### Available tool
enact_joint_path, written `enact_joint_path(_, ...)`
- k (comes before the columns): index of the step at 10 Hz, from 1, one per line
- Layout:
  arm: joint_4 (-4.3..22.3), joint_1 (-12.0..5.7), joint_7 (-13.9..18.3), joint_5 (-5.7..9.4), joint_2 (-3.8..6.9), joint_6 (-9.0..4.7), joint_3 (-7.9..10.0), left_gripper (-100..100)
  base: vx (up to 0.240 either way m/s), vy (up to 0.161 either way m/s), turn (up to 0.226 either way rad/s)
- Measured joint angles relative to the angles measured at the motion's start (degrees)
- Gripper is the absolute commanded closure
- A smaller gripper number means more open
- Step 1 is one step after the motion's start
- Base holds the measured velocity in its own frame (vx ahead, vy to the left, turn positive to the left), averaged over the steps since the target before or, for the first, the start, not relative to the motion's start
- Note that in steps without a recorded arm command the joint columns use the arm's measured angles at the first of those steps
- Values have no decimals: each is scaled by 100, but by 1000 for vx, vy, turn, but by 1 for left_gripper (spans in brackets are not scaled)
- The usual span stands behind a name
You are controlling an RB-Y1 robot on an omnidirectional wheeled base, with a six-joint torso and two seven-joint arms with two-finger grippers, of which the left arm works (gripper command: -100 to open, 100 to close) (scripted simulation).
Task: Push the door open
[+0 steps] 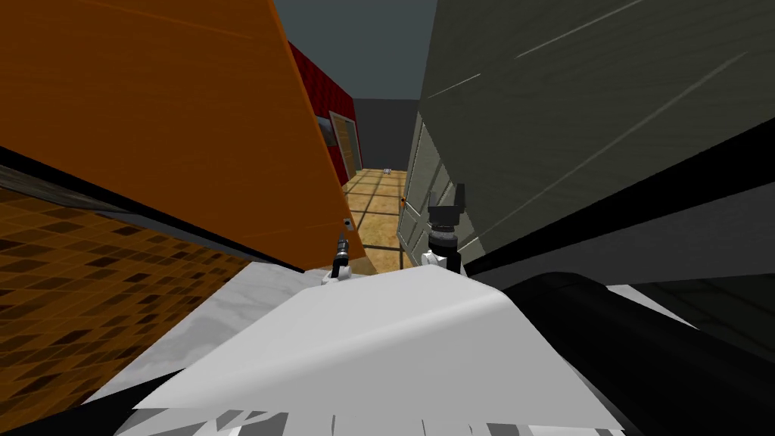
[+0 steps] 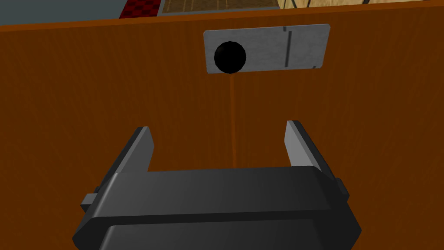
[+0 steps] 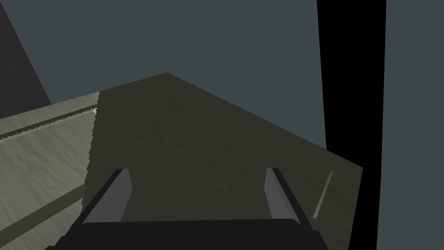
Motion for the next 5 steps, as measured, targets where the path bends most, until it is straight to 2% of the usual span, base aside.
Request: enact_joint_path(5,-2,39,-19,23,76,-61,35,-100,201,14,-26)
